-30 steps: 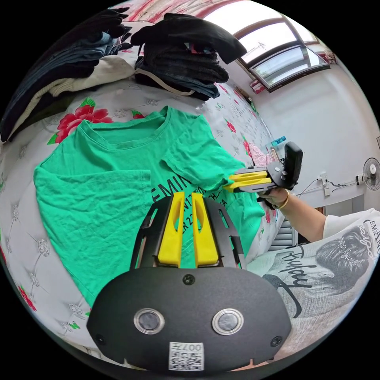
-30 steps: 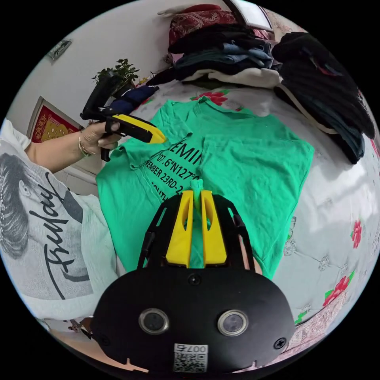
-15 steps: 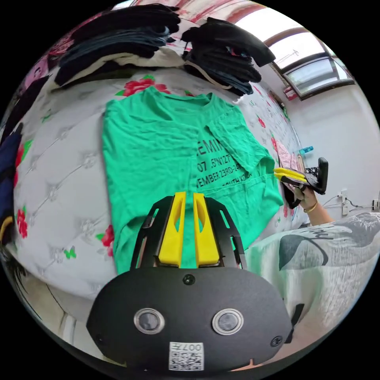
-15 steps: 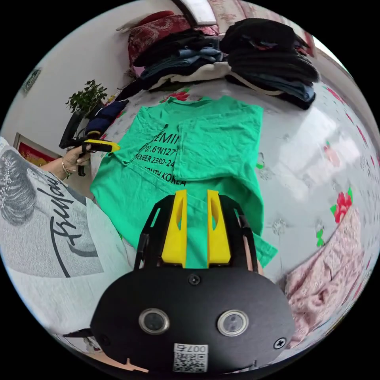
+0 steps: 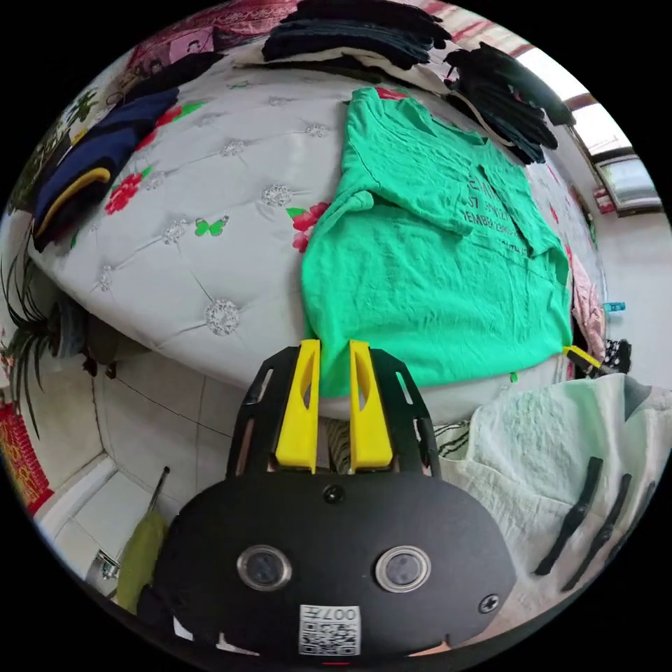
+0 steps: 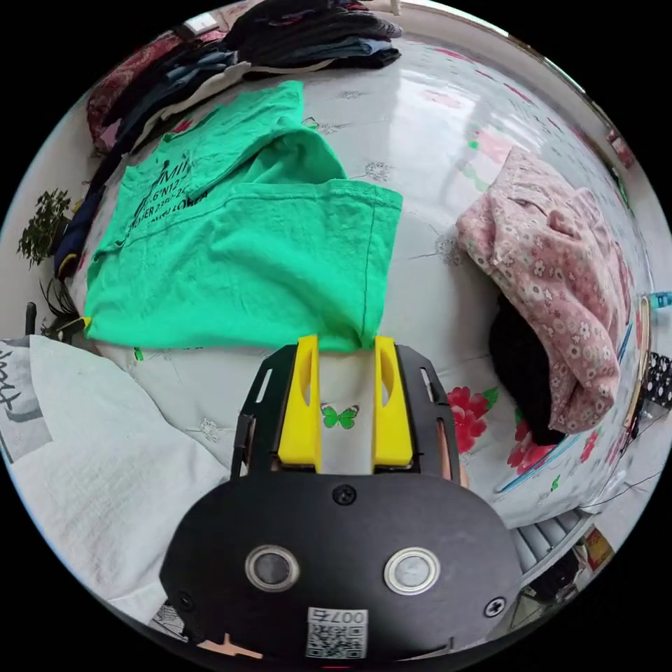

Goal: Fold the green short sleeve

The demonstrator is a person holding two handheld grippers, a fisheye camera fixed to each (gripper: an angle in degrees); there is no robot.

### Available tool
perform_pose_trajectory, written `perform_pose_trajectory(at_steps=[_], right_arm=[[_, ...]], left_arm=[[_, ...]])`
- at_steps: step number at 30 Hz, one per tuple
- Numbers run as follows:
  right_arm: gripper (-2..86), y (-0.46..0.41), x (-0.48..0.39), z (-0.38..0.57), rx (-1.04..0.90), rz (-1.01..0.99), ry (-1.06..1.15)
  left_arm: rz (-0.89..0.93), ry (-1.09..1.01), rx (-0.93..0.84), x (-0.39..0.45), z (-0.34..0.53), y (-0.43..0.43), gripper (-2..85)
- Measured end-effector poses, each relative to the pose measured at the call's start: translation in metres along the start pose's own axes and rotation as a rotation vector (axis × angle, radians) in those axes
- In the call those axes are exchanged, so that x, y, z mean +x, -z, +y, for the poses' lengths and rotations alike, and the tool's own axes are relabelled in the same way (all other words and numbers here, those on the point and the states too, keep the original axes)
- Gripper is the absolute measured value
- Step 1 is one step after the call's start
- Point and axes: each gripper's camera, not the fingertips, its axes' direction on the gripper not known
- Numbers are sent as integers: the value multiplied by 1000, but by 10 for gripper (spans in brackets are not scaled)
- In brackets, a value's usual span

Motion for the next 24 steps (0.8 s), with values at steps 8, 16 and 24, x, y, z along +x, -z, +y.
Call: perform_pose_trajectory(at_steps=[8,16,24], right_arm=[[20,35,26,-6,62,-187,24],[13,124,85,-59,347,-532,-44],[37,154,80,-248,448,-412,-111]], left_arm=[[295,-83,31,-38,-1,56,-6],[773,0,206,-133,-65,128,-5],[668,298,434,-176,-208,134,68]])
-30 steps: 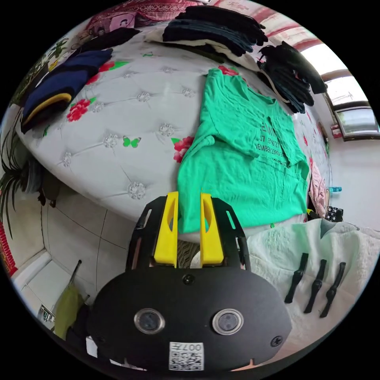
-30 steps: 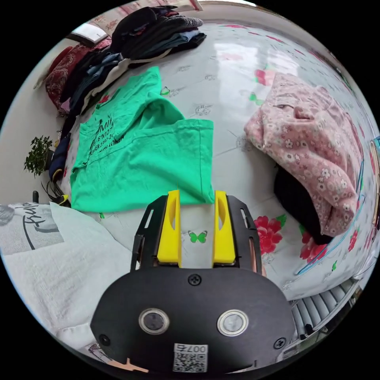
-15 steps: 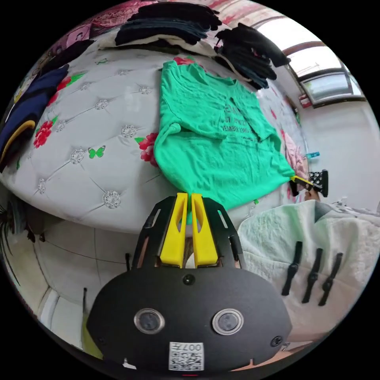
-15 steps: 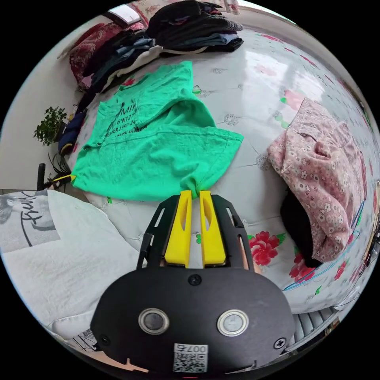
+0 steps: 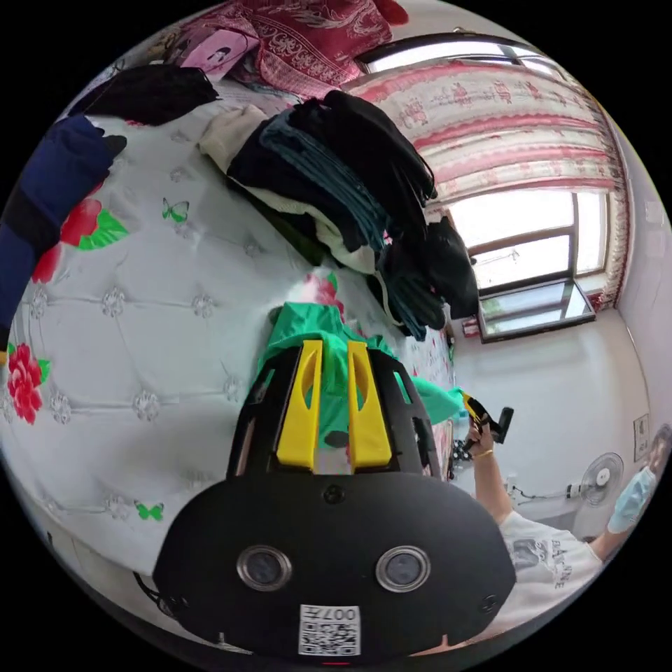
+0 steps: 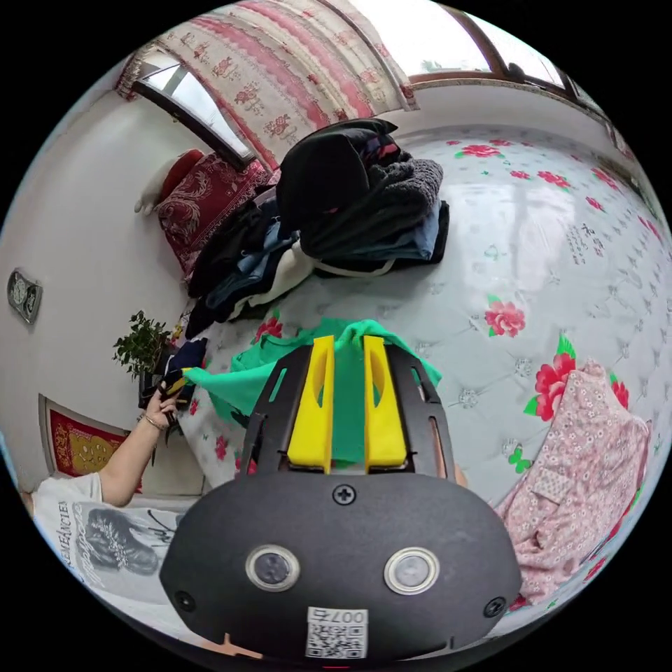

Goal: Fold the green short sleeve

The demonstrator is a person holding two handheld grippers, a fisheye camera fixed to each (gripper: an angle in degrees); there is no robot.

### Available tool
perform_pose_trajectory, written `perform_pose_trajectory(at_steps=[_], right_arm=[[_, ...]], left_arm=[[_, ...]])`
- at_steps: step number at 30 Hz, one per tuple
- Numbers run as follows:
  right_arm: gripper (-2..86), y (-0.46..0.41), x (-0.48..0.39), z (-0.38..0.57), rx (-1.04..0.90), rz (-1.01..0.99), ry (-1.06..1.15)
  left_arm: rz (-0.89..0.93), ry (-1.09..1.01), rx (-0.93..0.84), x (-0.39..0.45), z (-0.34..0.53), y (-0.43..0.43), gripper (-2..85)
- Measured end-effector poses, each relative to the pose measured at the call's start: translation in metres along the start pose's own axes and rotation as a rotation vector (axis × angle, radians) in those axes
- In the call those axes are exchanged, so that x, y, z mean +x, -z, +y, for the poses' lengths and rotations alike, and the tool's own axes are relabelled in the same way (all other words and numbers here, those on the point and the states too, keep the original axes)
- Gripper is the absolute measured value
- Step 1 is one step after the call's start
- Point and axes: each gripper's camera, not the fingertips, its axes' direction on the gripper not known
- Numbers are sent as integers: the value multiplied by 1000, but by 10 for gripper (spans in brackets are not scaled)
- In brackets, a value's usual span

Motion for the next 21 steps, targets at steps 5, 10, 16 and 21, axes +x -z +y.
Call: perform_pose_trajectory(at_steps=[5,10,16,21], right_arm=[[56,-48,33,17,-26,-32,-116],[76,-68,85,99,-53,-52,-288],[86,-93,125,165,-20,-234,-535],[67,-120,126,137,18,-321,-589]], left_arm=[[41,56,81,-23,7,-3,82],[-150,17,-15,-50,57,13,87],[-79,124,-66,-74,91,12,90],[-89,185,-57,-90,90,8,89]])
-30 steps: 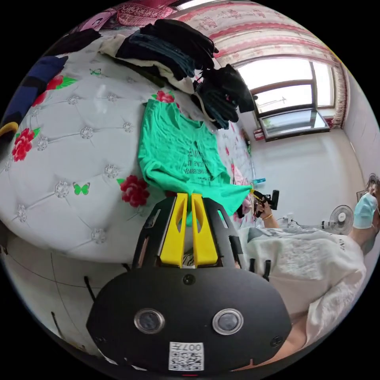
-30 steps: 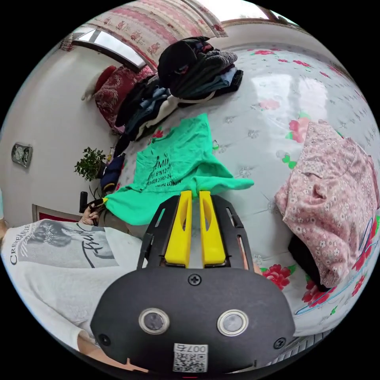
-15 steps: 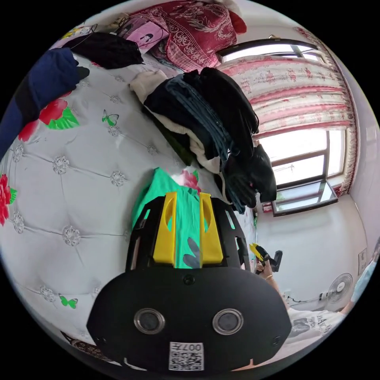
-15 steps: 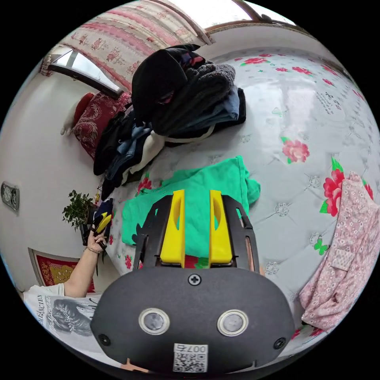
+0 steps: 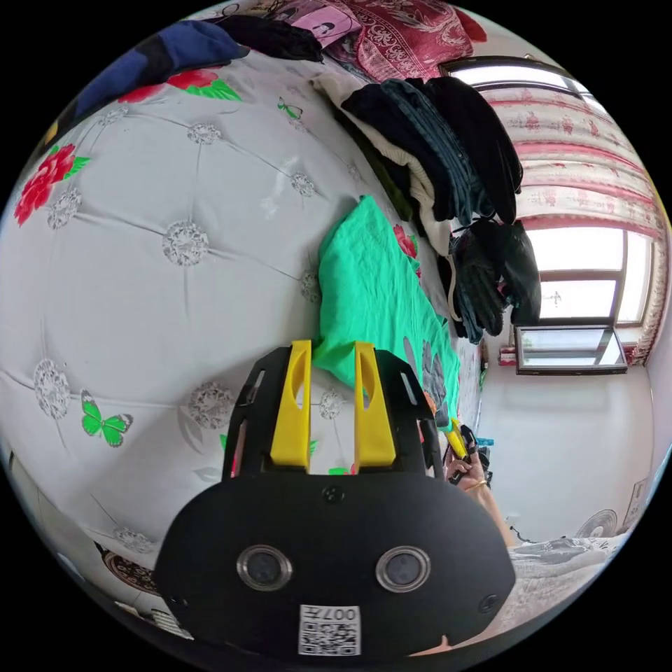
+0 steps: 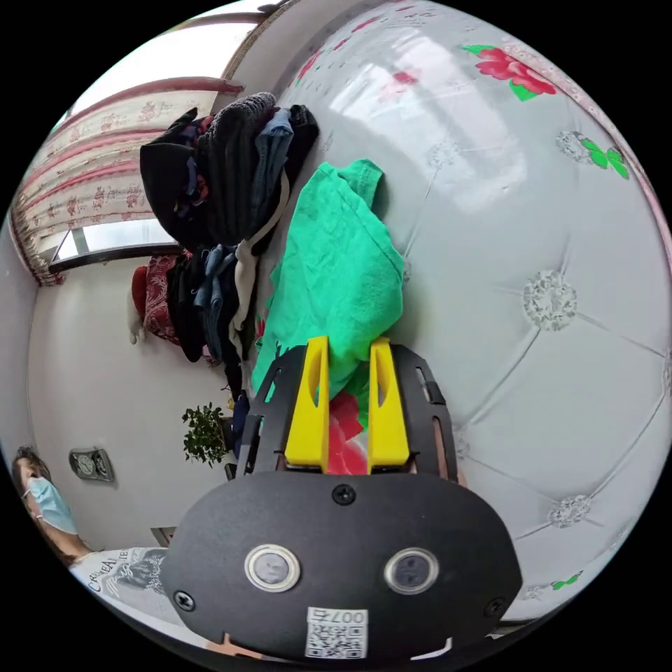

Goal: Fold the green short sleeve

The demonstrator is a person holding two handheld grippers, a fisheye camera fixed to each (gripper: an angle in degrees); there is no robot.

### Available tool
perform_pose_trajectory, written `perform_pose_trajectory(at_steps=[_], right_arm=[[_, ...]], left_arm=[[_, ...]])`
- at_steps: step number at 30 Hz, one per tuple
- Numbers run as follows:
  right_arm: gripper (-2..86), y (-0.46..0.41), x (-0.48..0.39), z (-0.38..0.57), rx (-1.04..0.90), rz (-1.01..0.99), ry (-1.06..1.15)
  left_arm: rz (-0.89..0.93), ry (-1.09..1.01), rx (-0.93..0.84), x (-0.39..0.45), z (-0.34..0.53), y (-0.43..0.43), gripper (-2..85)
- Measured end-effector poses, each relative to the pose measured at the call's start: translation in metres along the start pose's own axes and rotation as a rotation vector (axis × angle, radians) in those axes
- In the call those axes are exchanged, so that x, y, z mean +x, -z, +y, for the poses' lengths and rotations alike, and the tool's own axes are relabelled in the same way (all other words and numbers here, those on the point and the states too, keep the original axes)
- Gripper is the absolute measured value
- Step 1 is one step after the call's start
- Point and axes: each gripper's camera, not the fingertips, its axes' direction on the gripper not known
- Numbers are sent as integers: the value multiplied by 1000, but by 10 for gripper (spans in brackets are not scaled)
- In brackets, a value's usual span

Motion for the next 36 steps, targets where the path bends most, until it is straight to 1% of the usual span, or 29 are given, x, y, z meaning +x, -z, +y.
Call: perform_pose_trajectory(at_steps=[2,4,6,7,8,9,10,12,15,17,19,21,23,25,26,27,28,30,31,33,34,36], right_arm=[[62,-5,-30,-14,16,7,82],[59,-15,-85,-23,4,60,260],[58,-47,-179,-13,-61,167,593],[58,-59,-202,-4,-85,196,686],[59,-84,-243,19,-142,234,862],[61,-111,-274,46,-218,226,1002],[63,-125,-285,60,-259,213,1054],[70,-180,-305,118,-424,112,1170],[77,-233,-294,167,-588,65,1185],[77,-243,-276,173,-611,50,1116],[77,-242,-253,164,-599,89,1028],[78,-227,-216,137,-534,152,866],[78,-210,-192,117,-479,161,743],[77,-200,-188,113,-434,145,740],[77,-202,-198,120,-425,155,799],[76,-213,-215,135,-449,174,906],[76,-221,-225,144,-467,187,966],[74,-261,-261,189,-552,242,1201],[74,-272,-269,200,-576,248,1253],[71,-318,-287,238,-644,307,1426],[69,-330,-288,245,-660,334,1461],[51,-379,-277,263,-754,479,1537]], left_arm=[[28,15,5,-7,0,4,87],[59,26,15,-17,3,12,87],[81,19,20,-22,8,19,94],[91,23,25,-26,12,23,98],[98,26,31,-28,14,26,101],[119,33,47,-32,19,30,105],[143,41,61,-38,23,34,110],[170,47,74,-45,26,38,115],[235,32,81,-54,29,43,119],[270,20,52,-60,28,43,127],[277,8,42,-65,27,43,127],[301,20,41,-71,24,43,125],[339,37,44,-75,17,42,125],[336,21,31,-73,11,39,126],[331,14,25,-72,10,38,126],[321,4,17,-69,7,37,127],[312,2,14,-67,6,36,127],[313,11,15,-67,5,35,128],[323,21,17,-68,6,35,129],[335,37,19,-72,6,35,129],[342,45,25,-74,7,35,127],[356,53,28,-77,8,34,123]])
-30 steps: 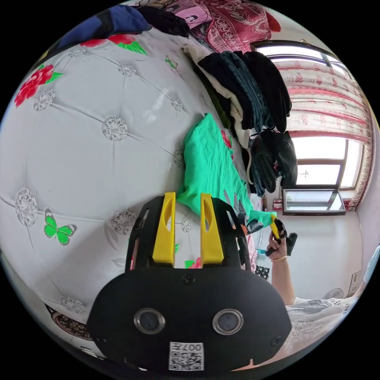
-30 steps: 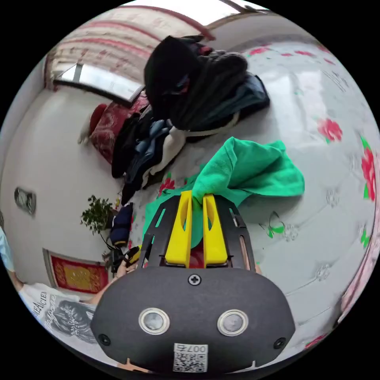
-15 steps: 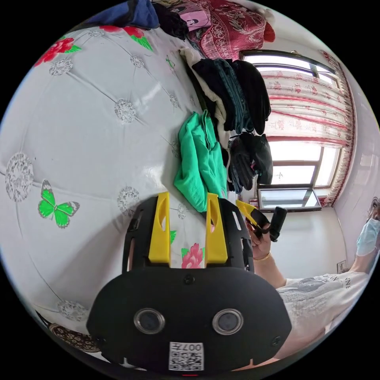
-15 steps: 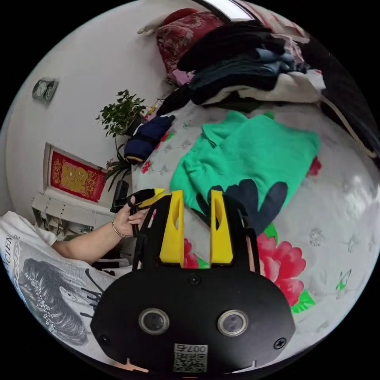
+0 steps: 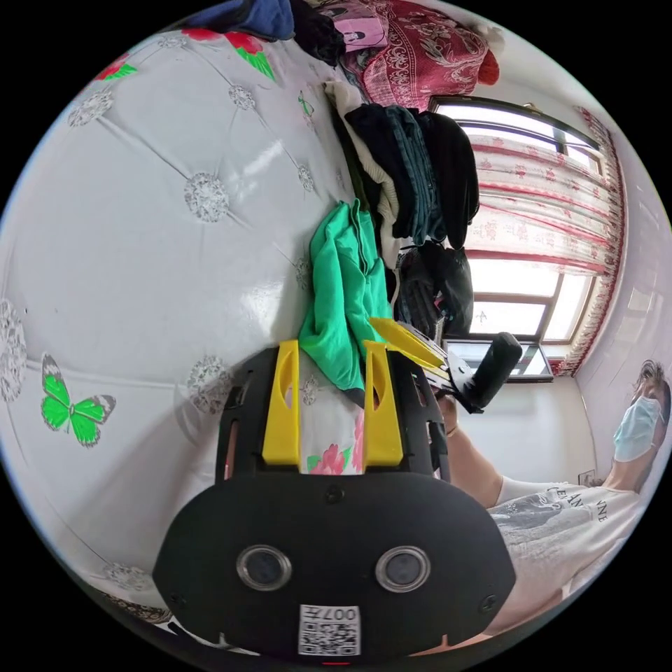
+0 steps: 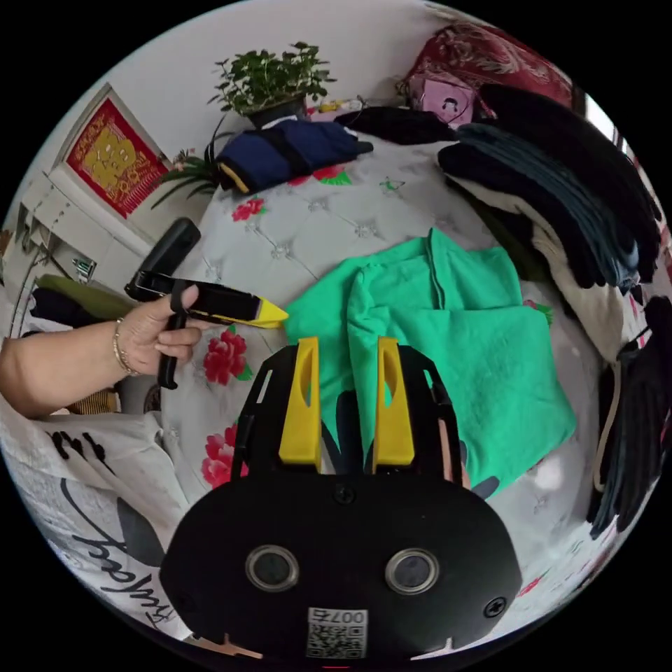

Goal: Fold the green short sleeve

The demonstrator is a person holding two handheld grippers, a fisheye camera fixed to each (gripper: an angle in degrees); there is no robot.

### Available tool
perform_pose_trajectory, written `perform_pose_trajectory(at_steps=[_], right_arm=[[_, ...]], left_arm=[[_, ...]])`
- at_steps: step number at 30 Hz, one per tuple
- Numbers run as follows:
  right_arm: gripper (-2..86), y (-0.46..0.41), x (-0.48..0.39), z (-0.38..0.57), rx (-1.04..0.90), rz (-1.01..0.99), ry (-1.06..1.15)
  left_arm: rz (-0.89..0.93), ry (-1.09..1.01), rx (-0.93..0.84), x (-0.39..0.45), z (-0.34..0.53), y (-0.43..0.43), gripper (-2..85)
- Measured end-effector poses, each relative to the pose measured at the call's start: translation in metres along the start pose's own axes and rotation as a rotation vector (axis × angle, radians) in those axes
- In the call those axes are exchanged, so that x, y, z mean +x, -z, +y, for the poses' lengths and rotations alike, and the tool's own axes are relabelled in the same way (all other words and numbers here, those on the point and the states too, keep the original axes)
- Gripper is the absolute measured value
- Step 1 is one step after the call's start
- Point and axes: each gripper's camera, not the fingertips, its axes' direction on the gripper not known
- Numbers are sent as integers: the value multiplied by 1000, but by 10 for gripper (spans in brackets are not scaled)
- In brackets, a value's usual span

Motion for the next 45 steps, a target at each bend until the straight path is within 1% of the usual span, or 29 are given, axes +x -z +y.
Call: perform_pose_trajectory(at_steps=[2,4,6,9,11,13,14,16,18,20,21,22,23,24,25,27,30,31,33,35,37,39,43,45], right_arm=[[33,-19,4,-3,-57,64,-29],[18,-6,11,4,10,-9,-47],[9,31,17,20,141,-90,-61],[7,63,6,38,222,-152,22],[10,55,-3,41,180,-228,61],[18,32,-7,43,120,-205,31],[25,19,-4,46,88,-174,-24],[34,17,7,54,92,-244,-115],[46,49,26,83,248,-330,-229],[56,74,43,118,352,-308,-340],[63,85,58,146,390,-283,-439],[66,88,68,160,396,-274,-498],[74,88,87,188,390,-269,-615],[81,81,106,214,361,-292,-741],[83,76,115,226,340,-324,-809],[87,50,136,254,349,-515,-961],[72,27,144,253,352,-654,-991],[69,27,146,254,364,-662,-1013],[51,33,152,259,368,-750,-1005],[38,57,150,269,429,-750,-956],[28,88,143,284,474,-709,-895],[18,132,131,318,539,-659,-857],[9,198,116,400,688,-591,-897],[6,247,106,465,787,-520,-947]], left_arm=[[11,12,1,-3,0,0,114],[9,28,5,-8,1,-1,97],[-17,40,8,-11,2,-3,78],[-12,28,15,-13,4,-6,74],[33,8,27,-14,6,-8,91],[88,-4,40,-14,10,-9,116],[106,-5,42,-15,11,-10,122],[132,-5,32,-17,18,-9,144],[123,-24,29,-16,23,-6,155],[116,-35,21,-15,25,-5,160],[114,-45,10,-13,24,-8,163],[107,-60,-6,-10,20,-13,166],[98,-75,-24,-6,15,-21,166],[96,-82,-35,-3,12,-26,166],[101,-90,-64,1,5,-37,164],[93,-87,-114,7,-6,-56,152],[23,-19,-157,13,-18,-81,97],[-3,-2,-149,20,-18,-85,75],[23,-48,-124,41,-14,-86,63],[51,-119,-139,76,-4,-89,59],[80,-150,-167,103,7,-97,59],[129,-148,-197,127,22,-114,59],[250,-202,-335,189,65,-186,58],[314,-230,-417,222,85,-230,56]])
